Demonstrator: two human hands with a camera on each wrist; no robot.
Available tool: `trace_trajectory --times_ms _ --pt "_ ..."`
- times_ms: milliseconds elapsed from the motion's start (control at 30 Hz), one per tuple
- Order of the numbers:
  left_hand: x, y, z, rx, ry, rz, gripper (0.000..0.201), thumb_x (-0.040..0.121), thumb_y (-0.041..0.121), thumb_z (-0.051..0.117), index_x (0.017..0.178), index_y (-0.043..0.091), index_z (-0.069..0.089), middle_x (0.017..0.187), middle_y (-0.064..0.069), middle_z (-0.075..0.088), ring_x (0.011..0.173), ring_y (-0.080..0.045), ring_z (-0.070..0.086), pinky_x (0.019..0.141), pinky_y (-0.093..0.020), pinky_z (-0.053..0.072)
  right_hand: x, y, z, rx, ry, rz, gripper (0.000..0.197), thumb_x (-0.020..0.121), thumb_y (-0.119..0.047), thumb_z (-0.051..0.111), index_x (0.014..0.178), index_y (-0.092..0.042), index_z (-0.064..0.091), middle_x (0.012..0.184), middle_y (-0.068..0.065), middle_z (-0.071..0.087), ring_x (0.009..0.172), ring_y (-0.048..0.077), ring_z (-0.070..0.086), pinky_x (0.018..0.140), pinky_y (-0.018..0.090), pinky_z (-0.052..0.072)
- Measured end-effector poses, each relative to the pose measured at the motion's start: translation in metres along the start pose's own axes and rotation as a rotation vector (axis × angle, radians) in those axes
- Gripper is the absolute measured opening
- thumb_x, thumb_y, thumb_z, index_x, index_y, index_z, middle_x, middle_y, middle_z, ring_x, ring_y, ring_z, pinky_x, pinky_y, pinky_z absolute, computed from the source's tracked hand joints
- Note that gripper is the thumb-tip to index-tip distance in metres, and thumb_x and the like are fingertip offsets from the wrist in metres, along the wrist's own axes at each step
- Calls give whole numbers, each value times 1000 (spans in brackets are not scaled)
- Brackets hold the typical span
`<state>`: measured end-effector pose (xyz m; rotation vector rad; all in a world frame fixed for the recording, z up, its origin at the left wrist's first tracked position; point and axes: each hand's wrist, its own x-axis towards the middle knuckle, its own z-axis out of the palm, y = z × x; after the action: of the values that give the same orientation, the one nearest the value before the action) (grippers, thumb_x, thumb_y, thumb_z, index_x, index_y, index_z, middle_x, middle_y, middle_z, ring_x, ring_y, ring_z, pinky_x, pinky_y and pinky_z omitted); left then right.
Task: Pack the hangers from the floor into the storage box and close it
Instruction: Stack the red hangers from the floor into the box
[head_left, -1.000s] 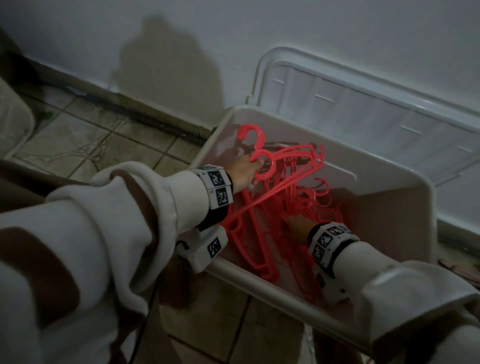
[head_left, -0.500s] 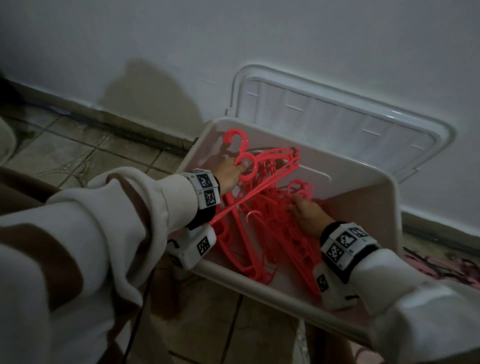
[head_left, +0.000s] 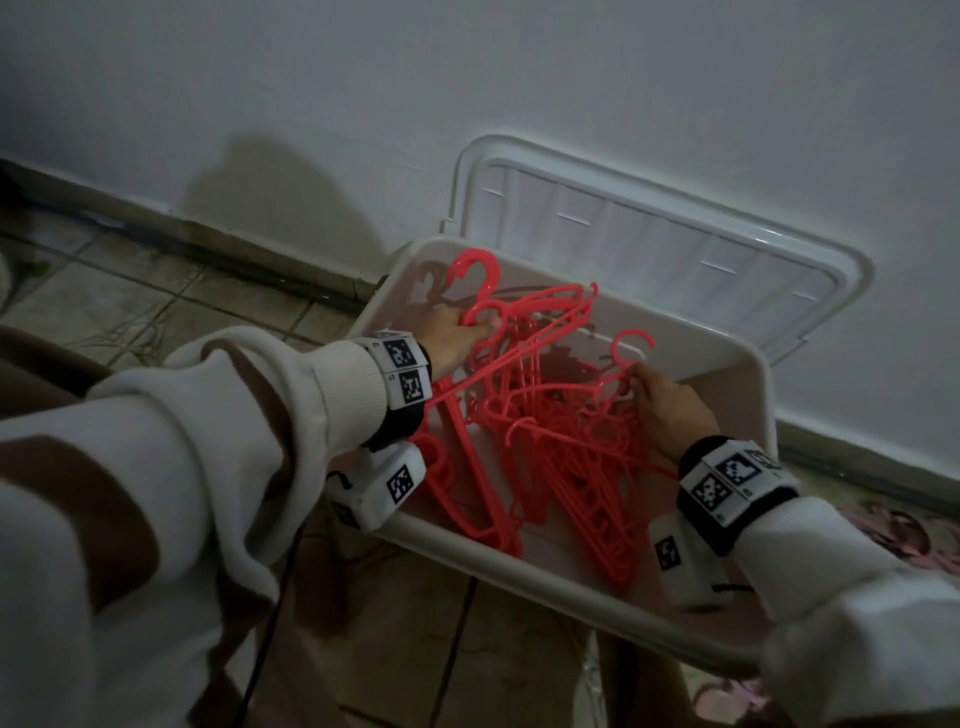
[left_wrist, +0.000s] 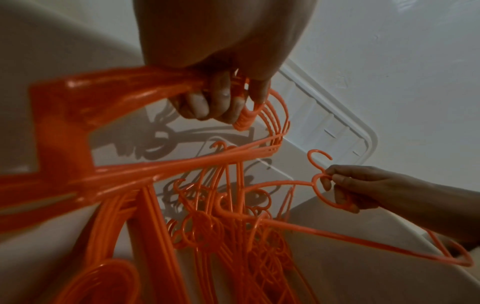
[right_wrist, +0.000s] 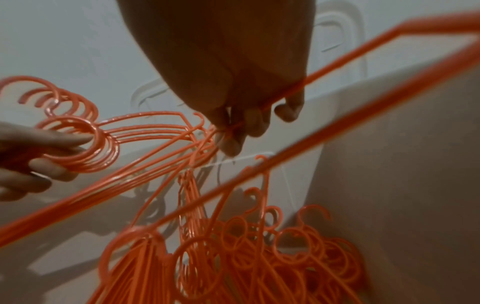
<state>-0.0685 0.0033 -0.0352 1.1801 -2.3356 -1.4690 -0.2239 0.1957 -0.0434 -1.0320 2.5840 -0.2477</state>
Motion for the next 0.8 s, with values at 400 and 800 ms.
trace_trajectory --times_ms 400,800 --pt "-6 -1 15 336 -143 -128 83 63 39 82 131 13 44 122 -3 58 111 -25 54 94 -34 45 -8 -8 -15 -115 109 43 30 99 -28 30 113 -17 54 108 20 64 100 38 60 84 40 43" --pt "-7 12 5 -77 -40 -56 17 82 17 57 66 19 56 56 5 54 54 -10 50 52 -21 37 -10 17 -41 150 363 -19 46 70 -51 23 73 -23 59 80 15 68 88 32 62 81 37 41"
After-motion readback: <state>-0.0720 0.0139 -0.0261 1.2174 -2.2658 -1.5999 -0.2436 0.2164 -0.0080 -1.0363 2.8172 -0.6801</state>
